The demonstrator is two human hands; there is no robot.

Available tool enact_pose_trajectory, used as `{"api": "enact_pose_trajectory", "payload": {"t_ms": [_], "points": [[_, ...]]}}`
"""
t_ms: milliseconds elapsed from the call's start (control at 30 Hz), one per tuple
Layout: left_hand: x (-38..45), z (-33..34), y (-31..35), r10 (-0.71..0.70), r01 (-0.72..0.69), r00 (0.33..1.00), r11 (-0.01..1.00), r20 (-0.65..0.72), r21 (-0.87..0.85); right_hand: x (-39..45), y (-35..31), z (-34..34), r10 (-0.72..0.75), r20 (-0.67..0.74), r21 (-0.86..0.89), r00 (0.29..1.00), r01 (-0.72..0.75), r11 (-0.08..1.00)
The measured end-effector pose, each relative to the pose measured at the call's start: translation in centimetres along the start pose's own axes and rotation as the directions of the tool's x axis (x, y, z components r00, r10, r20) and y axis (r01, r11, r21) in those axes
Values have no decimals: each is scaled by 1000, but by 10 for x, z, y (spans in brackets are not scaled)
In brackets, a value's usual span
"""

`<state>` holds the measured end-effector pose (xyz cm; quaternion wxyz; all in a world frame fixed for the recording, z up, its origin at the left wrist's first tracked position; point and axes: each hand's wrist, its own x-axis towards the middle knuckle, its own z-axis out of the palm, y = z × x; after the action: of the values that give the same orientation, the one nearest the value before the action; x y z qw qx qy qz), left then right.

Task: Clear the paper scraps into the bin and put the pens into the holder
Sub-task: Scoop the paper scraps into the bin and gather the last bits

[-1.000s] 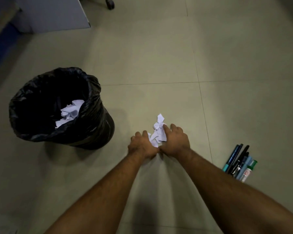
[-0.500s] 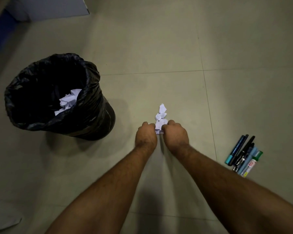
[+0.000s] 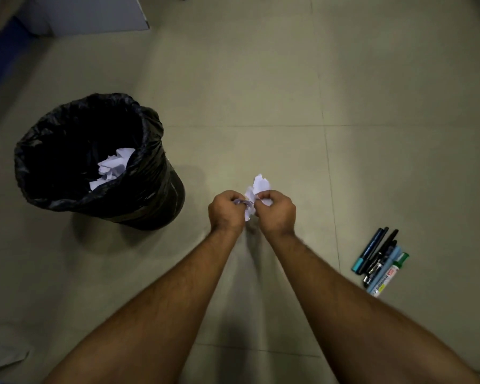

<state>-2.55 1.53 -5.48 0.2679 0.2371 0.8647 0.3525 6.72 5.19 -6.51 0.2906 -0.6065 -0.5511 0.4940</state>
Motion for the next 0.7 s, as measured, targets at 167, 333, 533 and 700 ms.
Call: {"api": "enact_pose_trajectory", "payload": {"t_ms": [167,333,533,700], "points": [[-7,-53,45,98,-101,993,994,-65,-44,-13,-73,-2,-10,3,136,1000,9,991],[0,-141,96,213,-220,961,975,-174,-21,-30,-157,21,-115,53,256,992,98,962],[26,-249,110,229,-198,923,972,-311,128,-58,-234,89,-249,160,257,955,203,945],[47,-302,77,125,-47,970,938,-211,342,-78,-251,149,-286,376,-26,881,318,948]]}}
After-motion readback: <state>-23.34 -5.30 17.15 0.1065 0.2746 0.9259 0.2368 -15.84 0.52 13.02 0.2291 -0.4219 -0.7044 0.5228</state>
